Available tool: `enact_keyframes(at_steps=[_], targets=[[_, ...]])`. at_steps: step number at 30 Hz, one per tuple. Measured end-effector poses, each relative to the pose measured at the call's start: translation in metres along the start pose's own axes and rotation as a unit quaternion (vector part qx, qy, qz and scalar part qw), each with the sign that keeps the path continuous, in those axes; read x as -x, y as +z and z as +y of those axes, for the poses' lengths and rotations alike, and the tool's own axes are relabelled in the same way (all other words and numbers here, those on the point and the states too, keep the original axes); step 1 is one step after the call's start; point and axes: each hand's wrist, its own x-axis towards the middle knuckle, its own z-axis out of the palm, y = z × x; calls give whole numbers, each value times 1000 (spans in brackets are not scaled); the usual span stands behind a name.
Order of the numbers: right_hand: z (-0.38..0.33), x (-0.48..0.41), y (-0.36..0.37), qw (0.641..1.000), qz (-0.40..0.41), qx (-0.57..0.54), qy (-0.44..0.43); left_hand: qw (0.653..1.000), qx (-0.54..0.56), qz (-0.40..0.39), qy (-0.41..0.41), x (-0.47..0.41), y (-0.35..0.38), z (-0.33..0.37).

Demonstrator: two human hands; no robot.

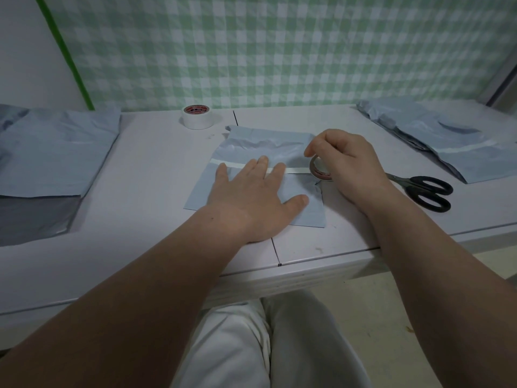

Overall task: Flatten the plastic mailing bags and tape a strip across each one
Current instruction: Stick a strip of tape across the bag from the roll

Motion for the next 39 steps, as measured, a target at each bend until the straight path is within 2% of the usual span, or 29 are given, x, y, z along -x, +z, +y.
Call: enact_keyframes(at_steps=[9,15,26,35,39], targets=[[2,-4,2,1000,11,9,3,1000,-2,4,1,0,1,-1],[-1,-5,4,997,0,76,-15,1000,-9,3,4,0,1,0],[-5,-11,6,973,-72,211,-60,1000,-12,0,14,-1,0,0],[9,-4,13,960,21,254,-114,999,-37,19,18,-3,-2,9],[15,0,0,981,41,182,-59,998,-6,27,60,-4,-5,13]])
